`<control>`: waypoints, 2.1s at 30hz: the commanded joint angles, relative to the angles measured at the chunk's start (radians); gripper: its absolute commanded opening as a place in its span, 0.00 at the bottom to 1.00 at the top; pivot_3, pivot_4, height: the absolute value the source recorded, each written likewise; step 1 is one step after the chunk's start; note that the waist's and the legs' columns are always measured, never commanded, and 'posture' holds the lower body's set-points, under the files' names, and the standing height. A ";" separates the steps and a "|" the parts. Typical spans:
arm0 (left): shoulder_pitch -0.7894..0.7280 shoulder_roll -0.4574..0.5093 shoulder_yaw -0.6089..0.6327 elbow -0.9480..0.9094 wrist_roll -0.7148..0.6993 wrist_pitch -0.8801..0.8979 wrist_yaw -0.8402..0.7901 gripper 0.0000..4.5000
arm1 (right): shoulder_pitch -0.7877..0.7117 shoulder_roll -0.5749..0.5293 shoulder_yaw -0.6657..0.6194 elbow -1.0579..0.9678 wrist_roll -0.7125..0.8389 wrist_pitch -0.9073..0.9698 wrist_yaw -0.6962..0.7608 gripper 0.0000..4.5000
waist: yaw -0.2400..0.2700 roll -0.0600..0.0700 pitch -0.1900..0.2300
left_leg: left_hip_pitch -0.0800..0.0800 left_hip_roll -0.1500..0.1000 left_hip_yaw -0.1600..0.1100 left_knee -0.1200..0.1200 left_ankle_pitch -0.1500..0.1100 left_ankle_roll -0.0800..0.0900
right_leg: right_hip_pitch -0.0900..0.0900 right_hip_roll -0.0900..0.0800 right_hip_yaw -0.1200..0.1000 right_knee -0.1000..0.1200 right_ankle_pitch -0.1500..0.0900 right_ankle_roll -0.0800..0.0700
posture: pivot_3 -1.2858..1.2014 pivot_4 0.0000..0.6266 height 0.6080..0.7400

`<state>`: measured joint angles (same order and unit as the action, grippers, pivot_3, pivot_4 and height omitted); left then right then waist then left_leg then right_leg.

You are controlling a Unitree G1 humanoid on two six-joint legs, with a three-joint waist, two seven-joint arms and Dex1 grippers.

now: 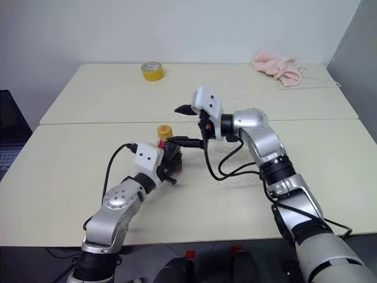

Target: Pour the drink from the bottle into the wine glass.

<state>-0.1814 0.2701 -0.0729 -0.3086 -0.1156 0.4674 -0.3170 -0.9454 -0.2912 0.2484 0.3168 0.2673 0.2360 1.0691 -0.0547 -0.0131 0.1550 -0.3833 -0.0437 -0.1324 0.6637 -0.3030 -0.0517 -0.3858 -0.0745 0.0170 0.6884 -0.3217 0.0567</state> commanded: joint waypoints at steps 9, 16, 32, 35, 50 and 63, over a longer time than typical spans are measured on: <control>-0.030 -0.008 0.013 -0.047 0.001 -0.048 0.009 0.21 | 0.185 0.021 -0.098 -0.512 0.084 0.280 -0.285 1.00 | 0.001 0.000 0.000 | 0.000 0.001 0.000 -0.001 0.000 0.000 | 0.000 0.000 0.000 0.000 0.000 0.000 | 0.52 0.24 1.00; -0.036 -0.028 0.027 -0.031 -0.007 -0.088 0.022 0.21 | 0.251 0.169 -0.021 -0.580 0.020 0.344 -0.501 1.00 | 0.001 0.000 0.000 | 0.000 0.000 0.000 0.000 0.000 0.000 | -0.001 0.000 0.000 0.001 0.000 0.000 | 0.52 0.24 1.00; -0.010 -0.029 0.027 -0.016 0.007 -0.112 0.025 0.21 | 0.245 0.197 -0.003 -0.593 0.025 0.366 -0.542 1.00 | -0.001 0.000 0.000 | 0.000 0.000 0.000 0.000 0.000 0.000 | -0.001 0.001 0.000 0.001 0.000 0.000 | 0.52 0.24 1.00; -0.008 -0.028 0.025 -0.016 0.008 -0.114 0.023 0.21 | 0.234 0.199 -0.003 -0.576 0.019 0.358 -0.543 1.00 | -0.001 0.000 0.000 | 0.000 0.000 0.000 0.000 0.000 0.000 | -0.001 0.001 0.000 0.001 0.000 0.000 | 0.52 0.24 1.00; 0.000 -0.026 0.018 -0.024 0.008 -0.114 0.016 0.20 | 0.197 0.192 -0.011 -0.505 -0.013 0.344 -0.562 1.00 | -0.001 0.000 0.000 | 0.000 0.000 0.000 0.000 0.000 0.000 | -0.001 0.001 0.000 0.001 0.000 0.000 | 0.52 0.24 1.00; -0.003 -0.028 0.018 -0.022 0.007 -0.112 0.020 0.20 | 0.201 0.158 -0.050 -0.502 -0.015 0.363 -0.581 1.00 | -0.002 0.000 0.000 | 0.000 0.000 0.000 0.000 0.000 0.000 | -0.001 0.001 0.000 0.001 0.000 0.000 | 0.52 0.24 1.00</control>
<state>-0.1759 0.2411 -0.0621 -0.2943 -0.1106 0.3845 -0.2967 -0.7285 -0.1190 0.2491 -0.1607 0.2562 0.6003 0.5102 -0.0564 -0.0131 0.1549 -0.3832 -0.0439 -0.1324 0.6634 -0.3030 -0.0517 -0.3864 -0.0738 0.0171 0.6894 -0.3217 0.0568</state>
